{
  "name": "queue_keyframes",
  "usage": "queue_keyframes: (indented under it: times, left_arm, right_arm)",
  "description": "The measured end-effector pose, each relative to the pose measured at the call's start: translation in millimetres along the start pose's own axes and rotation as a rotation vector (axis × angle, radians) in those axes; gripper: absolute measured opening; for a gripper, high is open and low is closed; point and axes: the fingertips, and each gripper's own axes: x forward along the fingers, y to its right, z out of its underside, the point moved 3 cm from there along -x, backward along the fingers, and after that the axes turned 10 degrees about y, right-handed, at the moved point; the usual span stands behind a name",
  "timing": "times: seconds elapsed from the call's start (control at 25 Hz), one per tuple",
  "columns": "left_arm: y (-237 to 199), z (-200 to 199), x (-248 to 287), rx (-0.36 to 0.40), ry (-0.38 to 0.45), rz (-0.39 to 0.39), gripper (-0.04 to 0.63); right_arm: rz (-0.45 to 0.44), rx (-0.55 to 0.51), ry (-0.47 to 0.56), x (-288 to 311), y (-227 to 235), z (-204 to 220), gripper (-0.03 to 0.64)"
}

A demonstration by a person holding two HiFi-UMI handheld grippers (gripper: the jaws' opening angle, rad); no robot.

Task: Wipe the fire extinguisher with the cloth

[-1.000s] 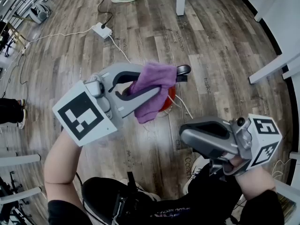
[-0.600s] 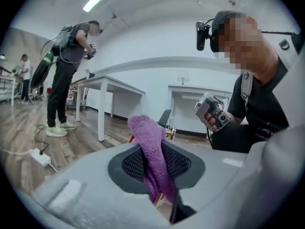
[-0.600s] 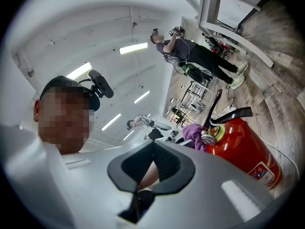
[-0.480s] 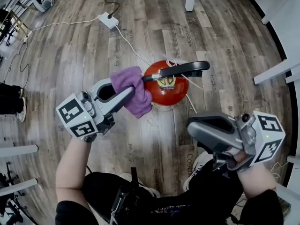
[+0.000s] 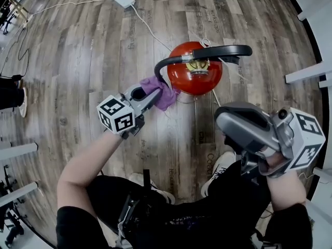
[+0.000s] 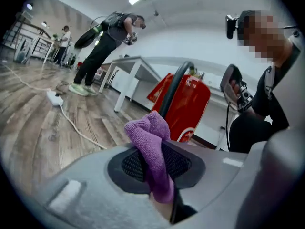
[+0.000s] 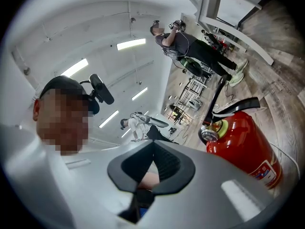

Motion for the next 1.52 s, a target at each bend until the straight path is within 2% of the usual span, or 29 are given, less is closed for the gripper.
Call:
queue_keyframes:
  times: [0.2,0.32,0.44,0.52,0.76,0.88,0.96,1.04,1.28,1.52]
  left_arm:
    - [-27.7,94.1,25.7,-0.093,-0.22,-0.116,0.074]
    - [-44.4,139.2,27.6,-0.157,-0.322,-0.188,0.074]
    - [-53.2,159.1,27.1,-0.196,-0.31,-0.182,0.08]
    - [-55.1,161.4,26.3,-0.211,-0.292,-0.159,0.078]
    - [-55.5,161.7,26.1,-0.255,-0.312,-0.143,0.077]
    - [-51.4,153.9,24.0,-0.32,-0.319,-0.129,0.075]
    - [-44.7,140.0,23.2,-0.358,-0.299,-0.087,0.075]
    - [-38.2,120.7,22.9,-0.359,-0.27,-0.037,0.075]
    - [-14.5,53.0,18.0,-0.298,-0.182,0.083,0.075]
    - [18.5,-38.6,2.4,-0.157,-0.104,0.191,0.076]
  right_arm:
    - [0.012,0.022,0.002,1.4,3.4,-2.0,0.002]
    - [0.0,0.02,0.004,1.3,-2.4,-2.1,0.002]
    - [0.0,0.017,0.011,-2.3,-3.9,-3.2,0.002]
    - [0.004,0.019,0.013,-4.9,-1.7,-3.9,0.002]
    - [0.014,0.026,0.006,-6.1,5.9,-2.8,0.002]
    - [0.018,0.032,0.004,-5.1,8.1,-1.6,0.002]
    - [0.02,0.035,0.003,-4.6,8.9,-1.6,0.002]
    - [0.024,0.037,0.003,-4.4,11.9,-2.1,0.002]
    - [0.038,0.053,-0.006,-1.1,19.5,0.4,0.002]
    - [0.047,0.062,-0.008,2.6,28.5,1.9,0.002]
